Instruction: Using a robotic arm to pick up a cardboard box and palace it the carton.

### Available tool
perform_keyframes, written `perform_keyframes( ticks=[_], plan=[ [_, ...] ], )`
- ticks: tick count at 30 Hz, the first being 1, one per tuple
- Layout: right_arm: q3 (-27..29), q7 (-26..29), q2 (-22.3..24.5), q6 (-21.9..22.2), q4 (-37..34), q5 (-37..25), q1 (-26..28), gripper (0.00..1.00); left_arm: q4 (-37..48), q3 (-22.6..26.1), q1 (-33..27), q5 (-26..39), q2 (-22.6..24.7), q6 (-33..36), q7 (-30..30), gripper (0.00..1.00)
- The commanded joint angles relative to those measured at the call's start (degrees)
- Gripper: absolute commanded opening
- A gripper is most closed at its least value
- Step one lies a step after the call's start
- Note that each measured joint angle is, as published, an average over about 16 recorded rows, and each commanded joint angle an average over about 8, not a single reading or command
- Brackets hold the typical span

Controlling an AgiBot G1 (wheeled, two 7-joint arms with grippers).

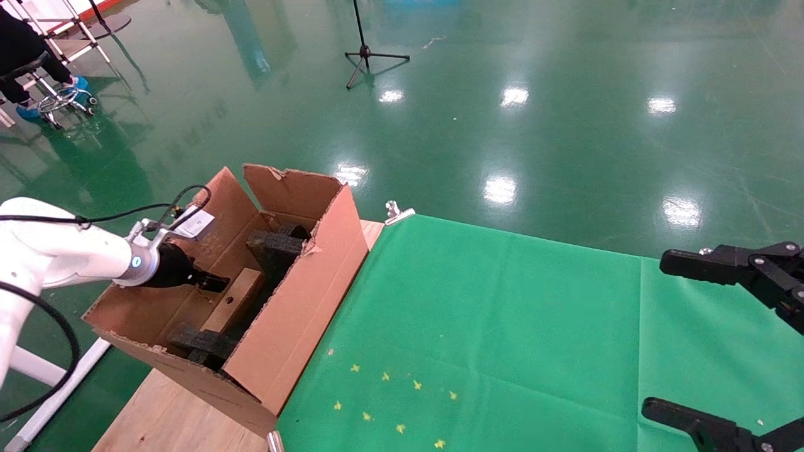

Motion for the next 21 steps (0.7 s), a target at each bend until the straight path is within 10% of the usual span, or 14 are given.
perform_keyframes(
  ticks=[1, 21],
  plan=[
    [0.0, 0.0, 0.0, 0.0, 0.0, 0.0, 0.0, 1.0, -0.27, -0.15, -0.36, -0.21, -0.14, 0.18, 0.23, 1.0],
    [-0.02, -0.02, 0.01, 0.02, -0.03, 0.02, 0.0, 1.0, -18.13, -7.74, -6.25, -11.66, -14.53, 14.26, 4.33, 1.0]
  ],
)
